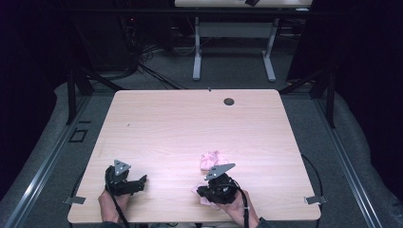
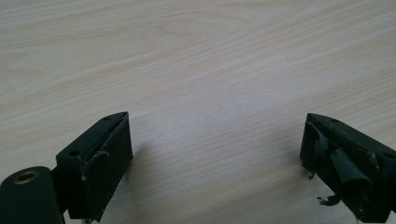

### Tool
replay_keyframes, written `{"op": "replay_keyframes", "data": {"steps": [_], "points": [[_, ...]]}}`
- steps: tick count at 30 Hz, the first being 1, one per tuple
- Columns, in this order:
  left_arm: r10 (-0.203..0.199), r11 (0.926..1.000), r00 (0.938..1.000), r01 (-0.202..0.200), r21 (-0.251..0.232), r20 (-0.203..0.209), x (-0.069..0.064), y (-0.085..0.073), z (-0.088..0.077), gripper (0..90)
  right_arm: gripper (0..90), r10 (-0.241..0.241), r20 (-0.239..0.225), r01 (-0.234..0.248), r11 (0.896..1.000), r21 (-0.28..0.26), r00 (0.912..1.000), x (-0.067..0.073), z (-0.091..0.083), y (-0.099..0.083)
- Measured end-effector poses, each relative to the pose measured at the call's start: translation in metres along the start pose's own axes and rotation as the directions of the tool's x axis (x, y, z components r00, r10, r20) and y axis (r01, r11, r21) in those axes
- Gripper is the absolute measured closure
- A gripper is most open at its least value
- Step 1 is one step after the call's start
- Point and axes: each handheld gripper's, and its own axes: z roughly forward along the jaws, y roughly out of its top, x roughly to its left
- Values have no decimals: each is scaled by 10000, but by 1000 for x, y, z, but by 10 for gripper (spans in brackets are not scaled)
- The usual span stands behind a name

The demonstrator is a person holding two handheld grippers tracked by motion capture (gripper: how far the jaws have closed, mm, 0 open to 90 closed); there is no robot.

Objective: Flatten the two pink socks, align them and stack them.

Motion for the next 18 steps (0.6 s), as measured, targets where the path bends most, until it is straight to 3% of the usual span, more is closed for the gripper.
{"op": "replay_keyframes", "data": {"steps": [2,3,4,5,6,8,11,12,13,16,17,18], "points": [[-73,9999,9998,75,-84,190,-6,0,-2,91,844,245,77,-242,9990,-365,9997,-6,-7,3],[-84,9997,9985,96,-213,541,-14,2,-4,91,844,299,69,-295,9983,-512,9995,-7,-10,4],[-84,9997,9985,96,-213,541,-14,2,-4,91,844,299,69,-295,9983,-512,9995,-7,-10,4],[34,9997,9959,-11,-258,908,-25,4,-6,91,844,427,64,-421,9964,-739,9991,-11,-16,5],[34,9997,9959,-11,-258,908,-25,4,-6,92,844,427,64,-421,9964,-739,9991,-11,-16,5],[-41,9989,9869,117,-462,1611,-44,4,-10,93,843,611,102,-598,9934,-974,9981,-16,-23,7],[174,9987,9808,-77,-507,1942,-58,6,-12,106,844,783,71,-768,9888,-1281,9969,-20,-29,7],[565,9975,9708,-449,-547,2333,-73,8,-12,109,843,860,27,-848,9870,-1366,9963,-21,-30,7],[771,9963,9620,-642,-574,2619,-80,9,-12,112,844,871,70,-852,9866,-1392,9962,-22,-31,7],[1110,9936,9300,-967,-582,3505,-97,16,-8,126,844,978,94,-951,9826,-1596,9952,-23,-34,6],[1110,9936,9300,-967,-582,3505,-97,16,-8,129,843,1007,83,-979,9812,-1666,9949,-23,-34,6],[1365,9906,9063,-1244,-562,4001,-110,23,-4,138,843,991,72,-965,9810,-1684,9951,-23,-35,5]]}}
